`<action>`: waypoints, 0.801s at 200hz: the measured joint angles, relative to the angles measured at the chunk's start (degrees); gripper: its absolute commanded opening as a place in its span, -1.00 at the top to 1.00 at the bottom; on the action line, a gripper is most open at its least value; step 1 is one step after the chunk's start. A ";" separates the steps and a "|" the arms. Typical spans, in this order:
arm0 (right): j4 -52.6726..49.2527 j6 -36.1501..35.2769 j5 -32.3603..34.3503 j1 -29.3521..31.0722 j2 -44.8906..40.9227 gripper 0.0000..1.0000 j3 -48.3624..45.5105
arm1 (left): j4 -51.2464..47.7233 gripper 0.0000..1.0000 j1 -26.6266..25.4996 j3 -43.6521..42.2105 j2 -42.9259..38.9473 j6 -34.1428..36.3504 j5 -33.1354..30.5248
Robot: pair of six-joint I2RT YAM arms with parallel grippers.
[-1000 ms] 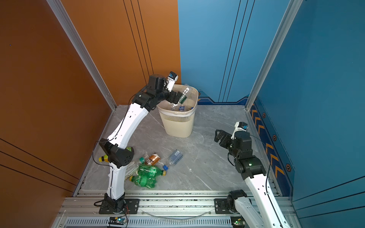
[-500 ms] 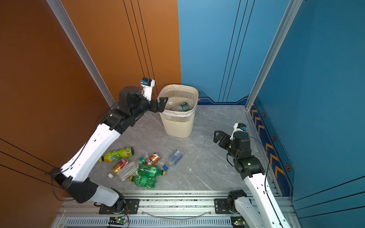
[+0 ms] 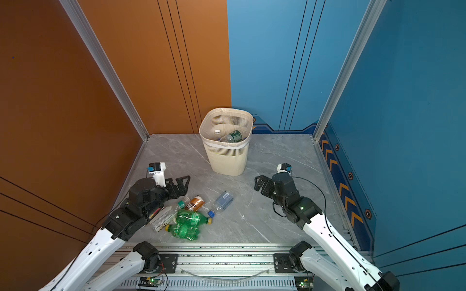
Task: Put the plastic bottles in the bin
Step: 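Withdraw the left gripper to the pile while the right gripper grasps the blue-capped water bottle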
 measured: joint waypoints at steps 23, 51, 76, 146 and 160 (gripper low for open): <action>0.22 4.17 4.94 9.25 2.78 -0.99 -0.15 | -1.46 -0.95 0.11 -1.64 -3.43 -1.97 -0.39; 1.95 9.38 9.70 18.67 8.35 -0.99 -0.15 | -4.07 -0.95 0.13 -3.52 -6.40 -3.52 -0.61; 3.02 13.86 13.49 25.29 14.80 -0.99 0.42 | -6.82 -0.96 0.48 -4.42 -9.22 -4.52 -0.81; 7.15 23.43 18.36 31.78 29.99 -0.99 6.45 | -14.60 -0.95 1.81 -4.48 -15.34 -4.87 -1.88; 8.37 24.76 18.45 31.78 32.39 -0.99 7.56 | -15.50 -0.95 2.08 -4.55 -15.76 -4.87 -1.88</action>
